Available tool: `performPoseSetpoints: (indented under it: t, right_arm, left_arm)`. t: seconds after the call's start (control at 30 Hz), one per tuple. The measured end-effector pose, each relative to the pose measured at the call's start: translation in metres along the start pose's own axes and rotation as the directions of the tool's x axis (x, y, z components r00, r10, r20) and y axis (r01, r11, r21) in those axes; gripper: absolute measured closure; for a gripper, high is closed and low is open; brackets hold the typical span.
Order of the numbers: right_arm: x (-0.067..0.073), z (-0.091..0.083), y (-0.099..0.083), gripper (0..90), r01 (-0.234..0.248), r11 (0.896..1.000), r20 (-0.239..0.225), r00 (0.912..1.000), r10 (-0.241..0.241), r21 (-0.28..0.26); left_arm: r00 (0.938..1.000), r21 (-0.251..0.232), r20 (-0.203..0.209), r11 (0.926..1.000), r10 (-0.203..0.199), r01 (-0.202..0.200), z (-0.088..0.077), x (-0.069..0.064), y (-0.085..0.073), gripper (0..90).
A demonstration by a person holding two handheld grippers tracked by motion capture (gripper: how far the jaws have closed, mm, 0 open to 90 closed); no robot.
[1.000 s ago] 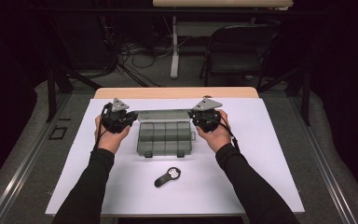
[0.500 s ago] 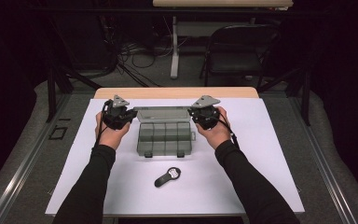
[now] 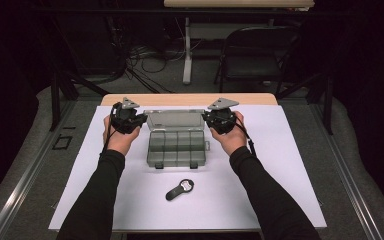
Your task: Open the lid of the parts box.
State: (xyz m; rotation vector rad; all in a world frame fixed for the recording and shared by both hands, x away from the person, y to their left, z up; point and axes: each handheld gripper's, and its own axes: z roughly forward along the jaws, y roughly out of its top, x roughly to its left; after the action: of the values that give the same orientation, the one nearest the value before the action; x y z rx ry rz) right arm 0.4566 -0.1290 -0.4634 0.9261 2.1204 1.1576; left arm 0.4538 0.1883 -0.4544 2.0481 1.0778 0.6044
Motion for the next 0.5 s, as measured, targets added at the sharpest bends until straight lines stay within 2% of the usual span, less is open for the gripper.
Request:
performPoseSetpoints:
  t: [0.23,0.37,0.5]
  right_arm:
    - [-0.001,0.0,-0.002,82.0,-0.015,1.0,-0.006,0.9999,0.015,-0.013]
    - [0.0,-0.003,-0.004,77.1,-0.015,0.999,-0.008,0.9999,0.015,-0.028]
    - [0.001,-0.003,-0.014,75.2,-0.006,1.0,-0.007,1.0,0.006,-0.023]
  left_arm:
    - [1.0,0.001,-0.005,1.0,0.003,-0.003,0.0,-0.001,0.0,84.2]
    - [1.0,-0.003,-0.008,1.0,0.0,0.0,0.0,-0.001,0.0,83.8]
    - [0.9999,-0.005,-0.01,1.0,-0.001,0.001,0.0,0.0,0.0,83.9]
